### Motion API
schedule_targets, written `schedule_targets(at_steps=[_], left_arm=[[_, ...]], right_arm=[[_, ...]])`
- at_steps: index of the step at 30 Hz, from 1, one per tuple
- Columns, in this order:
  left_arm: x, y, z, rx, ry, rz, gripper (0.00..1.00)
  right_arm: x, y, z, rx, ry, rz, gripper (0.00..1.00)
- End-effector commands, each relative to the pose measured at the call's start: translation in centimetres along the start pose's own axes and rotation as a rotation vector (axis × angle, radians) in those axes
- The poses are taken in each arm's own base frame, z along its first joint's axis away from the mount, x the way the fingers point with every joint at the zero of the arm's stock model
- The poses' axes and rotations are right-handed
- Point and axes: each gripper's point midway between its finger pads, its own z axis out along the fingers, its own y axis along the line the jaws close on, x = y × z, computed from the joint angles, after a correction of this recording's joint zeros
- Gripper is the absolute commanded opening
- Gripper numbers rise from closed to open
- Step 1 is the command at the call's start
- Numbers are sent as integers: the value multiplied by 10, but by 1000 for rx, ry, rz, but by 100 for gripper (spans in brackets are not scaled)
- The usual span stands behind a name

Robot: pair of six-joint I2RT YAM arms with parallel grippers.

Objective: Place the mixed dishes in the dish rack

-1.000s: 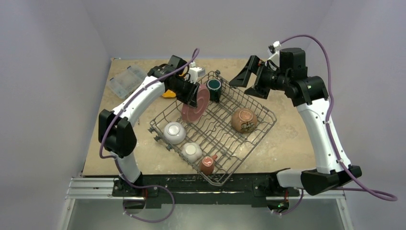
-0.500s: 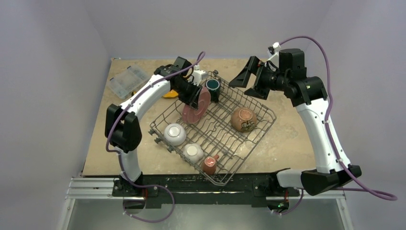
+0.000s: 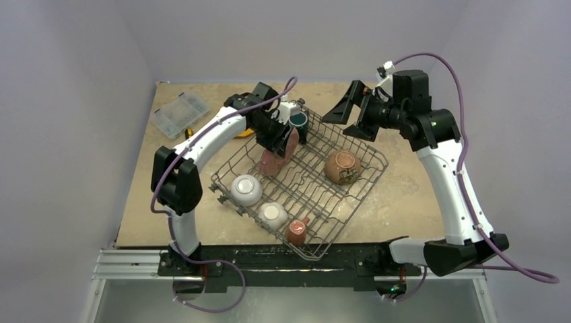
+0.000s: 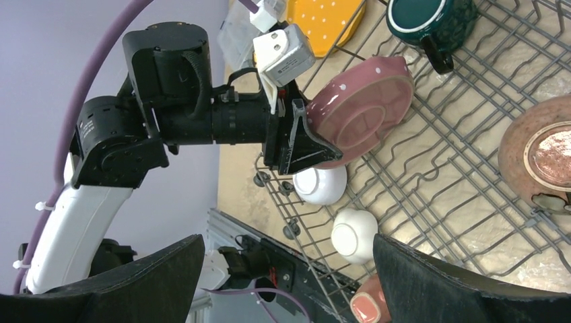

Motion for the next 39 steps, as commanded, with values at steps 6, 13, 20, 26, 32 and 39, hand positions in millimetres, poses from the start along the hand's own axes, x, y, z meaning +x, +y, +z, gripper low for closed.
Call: schedule_targets(at_steps=[6,13,20,26,32,39], left_arm=[[-12,-22,-39,-14,-102,54,57],[-10,-31,-68,-33,-184,33,97],[-17,-31,-130,-162,-358,-56,100],[2,13,-197,-440,-575,-359,100],[45,59,-215,-525,-627,-729,100],[54,95,-187,-237,-683,-1224,99]], right_arm=[[6,14,-19,-75,-43,-5,98],[14,12,-30,-72,-68,0,98],[24,6,-39,-63,-89,5,98],[26,7,-39,-78,-91,17,98],[26,4,-32,-82,-80,40,98],[13,9,-17,-74,-41,43,98]])
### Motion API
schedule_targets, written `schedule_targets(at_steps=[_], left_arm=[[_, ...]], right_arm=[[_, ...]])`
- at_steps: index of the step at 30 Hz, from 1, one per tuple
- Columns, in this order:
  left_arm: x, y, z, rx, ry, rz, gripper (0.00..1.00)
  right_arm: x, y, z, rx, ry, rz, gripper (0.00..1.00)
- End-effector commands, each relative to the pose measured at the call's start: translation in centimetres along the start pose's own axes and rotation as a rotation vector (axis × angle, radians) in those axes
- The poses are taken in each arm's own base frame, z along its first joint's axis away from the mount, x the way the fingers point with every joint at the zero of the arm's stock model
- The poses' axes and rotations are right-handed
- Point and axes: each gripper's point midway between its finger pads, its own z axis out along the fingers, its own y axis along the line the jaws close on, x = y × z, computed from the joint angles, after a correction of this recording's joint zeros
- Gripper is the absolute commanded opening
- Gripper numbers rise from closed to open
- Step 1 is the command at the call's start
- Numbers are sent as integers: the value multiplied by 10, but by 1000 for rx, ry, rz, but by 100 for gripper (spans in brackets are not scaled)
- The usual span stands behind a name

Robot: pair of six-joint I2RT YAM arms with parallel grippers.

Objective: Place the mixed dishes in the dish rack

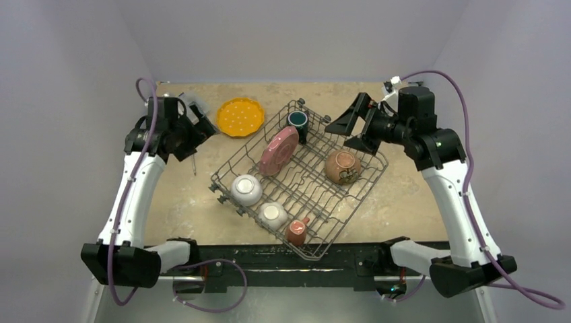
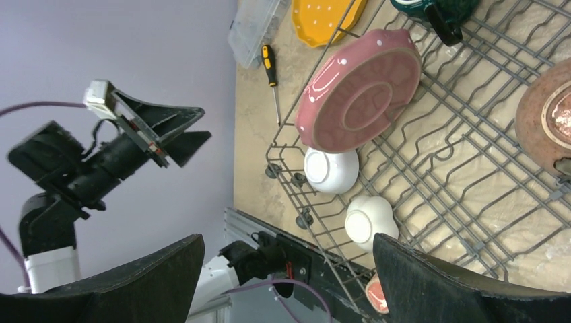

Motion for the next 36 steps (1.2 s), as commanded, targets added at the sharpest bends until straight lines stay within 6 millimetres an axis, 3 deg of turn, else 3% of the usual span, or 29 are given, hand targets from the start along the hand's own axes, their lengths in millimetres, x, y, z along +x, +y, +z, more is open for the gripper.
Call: schedule_targets(at_steps=[1,5,11,14,19,22,26,29,34,36], left_arm=[[-1,-12,26,117,62,-346,98],[-4,-3,57,113,57,-478,98],[-14,26,102,37,27,-683,99],[-21,40,126,-60,14,-708,99],[-16,58,171,-204,57,-795,97],[-11,66,192,-254,56,-856,92],[-15,68,219,-262,27,-846,82],[-23,66,234,-277,3,-806,80],[-30,50,260,-228,4,-777,74],[-21,39,269,-233,30,-761,72]], right_arm=[[-16,13,9,-31,3,-33,98],[-20,9,25,-21,52,-25,98],[-34,10,45,-6,79,-18,97],[-58,15,45,44,52,-77,96],[-102,15,47,105,-3,-145,97],[-121,6,53,123,-2,-138,96],[-145,-13,55,145,-18,-107,95],[-158,-23,57,141,-33,-84,94],[-169,-40,61,150,-38,-63,94],[-172,-47,63,156,-33,-60,94]])
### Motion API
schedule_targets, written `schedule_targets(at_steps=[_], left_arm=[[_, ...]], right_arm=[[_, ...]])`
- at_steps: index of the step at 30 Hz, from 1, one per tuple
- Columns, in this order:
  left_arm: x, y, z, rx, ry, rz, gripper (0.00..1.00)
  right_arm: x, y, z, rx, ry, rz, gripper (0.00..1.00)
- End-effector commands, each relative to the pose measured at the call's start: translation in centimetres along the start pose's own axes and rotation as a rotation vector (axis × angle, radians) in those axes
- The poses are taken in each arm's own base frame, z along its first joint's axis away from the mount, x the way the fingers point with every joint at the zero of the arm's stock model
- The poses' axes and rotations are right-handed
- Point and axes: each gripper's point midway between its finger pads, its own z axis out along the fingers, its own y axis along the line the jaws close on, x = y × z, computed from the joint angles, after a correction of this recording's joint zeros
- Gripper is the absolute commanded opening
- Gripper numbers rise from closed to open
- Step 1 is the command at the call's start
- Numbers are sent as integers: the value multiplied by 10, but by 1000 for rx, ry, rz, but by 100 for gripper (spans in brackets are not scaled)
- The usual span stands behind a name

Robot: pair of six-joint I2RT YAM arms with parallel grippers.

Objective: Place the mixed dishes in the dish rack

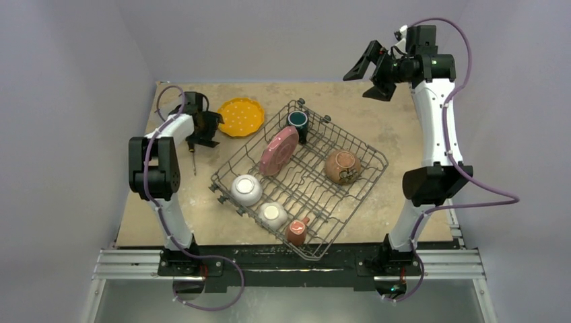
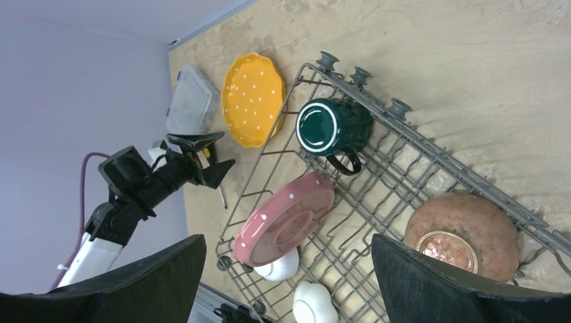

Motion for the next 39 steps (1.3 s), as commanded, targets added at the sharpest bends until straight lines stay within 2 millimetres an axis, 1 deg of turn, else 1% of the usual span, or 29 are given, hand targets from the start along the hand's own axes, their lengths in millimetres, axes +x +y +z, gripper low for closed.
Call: schedule_targets(at_steps=[1,3,4,6,10,13,15,16,17,19,22,24,27,29,31,33,34,35,36,38,39], left_arm=[[8,-32,8,50,-22,23,71],[12,-31,12,20,-25,10,69],[14,-32,14,16,-32,9,67],[15,-33,15,1,-60,-1,64],[12,-37,21,-9,-102,-9,58],[13,-34,26,-46,-98,-14,55],[16,-34,29,-54,-94,-14,49],[16,-33,30,-58,-94,-14,45],[18,-32,31,-71,-94,-15,43],[20,-28,34,-90,-87,-18,40],[23,-23,37,-110,-78,-17,35],[22,-21,38,-120,-83,-18,33],[21,-20,38,-122,-84,-12,28],[21,-18,40,-127,-85,-7,22],[22,-17,41,-131,-84,0,19],[22,-12,43,-142,-82,8,13],[22,-9,44,-148,-79,8,9],[22,-8,44,-146,-74,7,2],[24,-6,44,-147,-67,7,0],[22,-6,41,-138,-68,13,0],[21,-10,38,-119,-71,17,0]], right_arm=[[-6,7,-12,-46,-20,-52,94],[-8,5,-9,-49,-14,-59,94],[-17,-4,-13,-38,-30,-46,94],[-23,-11,-14,-33,-38,-40,94],[-29,-26,-13,-13,-31,-25,93],[-35,-36,-15,1,-35,-11,92],[-38,-43,-18,14,-39,-1,92],[-38,-29,-42,0,-88,-33,92],[-39,-46,-22,21,-48,-3,92],[-39,-52,-18,30,-36,2,92],[-39,-55,-17,34,-34,0,92],[-40,-55,-17,34,-35,-1,92],[-41,-55,-17,33,-37,0,92],[-41,-56,-17,33,-35,2,92],[-41,-57,-17,35,-35,-1,92],[-40,-56,-18,33,-35,-2,92],[-40,-56,-18,32,-32,-3,92],[-39,-56,-19,31,-32,-4,92],[-39,-55,-19,30,-33,-4,92],[-38,-55,-19,28,-31,-2,92],[-38,-54,-20,25,-31,-2,92]])
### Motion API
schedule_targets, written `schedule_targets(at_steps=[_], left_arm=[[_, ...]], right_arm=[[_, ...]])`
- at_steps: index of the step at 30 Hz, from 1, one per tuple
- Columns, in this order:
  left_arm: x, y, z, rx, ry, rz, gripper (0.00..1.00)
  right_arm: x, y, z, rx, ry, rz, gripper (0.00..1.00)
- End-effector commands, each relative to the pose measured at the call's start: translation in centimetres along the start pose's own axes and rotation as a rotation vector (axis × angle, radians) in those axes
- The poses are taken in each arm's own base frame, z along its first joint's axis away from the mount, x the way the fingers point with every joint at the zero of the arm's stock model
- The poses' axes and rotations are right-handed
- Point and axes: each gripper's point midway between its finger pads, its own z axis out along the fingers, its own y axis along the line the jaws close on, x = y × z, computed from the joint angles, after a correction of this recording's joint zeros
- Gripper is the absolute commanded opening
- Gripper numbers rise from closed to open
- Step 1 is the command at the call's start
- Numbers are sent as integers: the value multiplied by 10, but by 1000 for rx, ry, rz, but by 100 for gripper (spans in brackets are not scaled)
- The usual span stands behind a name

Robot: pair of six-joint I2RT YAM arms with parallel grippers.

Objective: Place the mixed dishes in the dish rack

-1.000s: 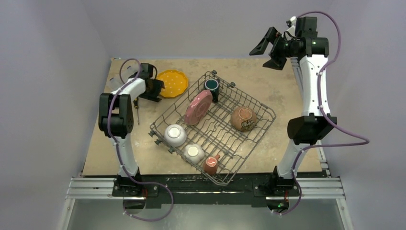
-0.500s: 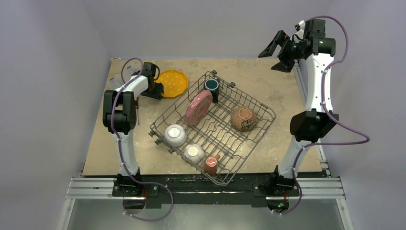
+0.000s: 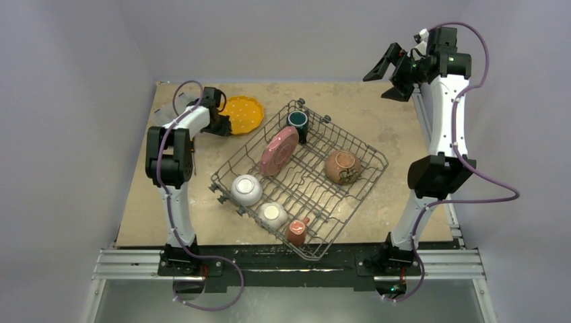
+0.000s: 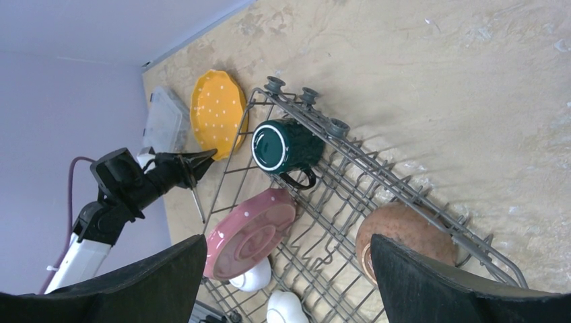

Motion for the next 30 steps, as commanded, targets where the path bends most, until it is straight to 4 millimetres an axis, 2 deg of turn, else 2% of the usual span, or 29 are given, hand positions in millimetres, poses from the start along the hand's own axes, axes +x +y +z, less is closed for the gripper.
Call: schedule_targets(at_steps=[1,9,14,23,30], left_arm=[[-9,5,-5,2,-23,5,0],[-25,-56,-47,245,13,-68,0],[-24,-82,-77,351,47,-80,0],[-32,-110,-134,517,19,-9,0],[-28,-118,-153,596,43,-6,0]], right_arm=[[-1,12,-15,-33,-22,-37,92],[4,15,-20,-42,-16,-34,92],[8,14,-18,-51,3,-19,92],[13,16,-20,-62,16,-13,92],[16,17,-20,-69,26,-11,93]])
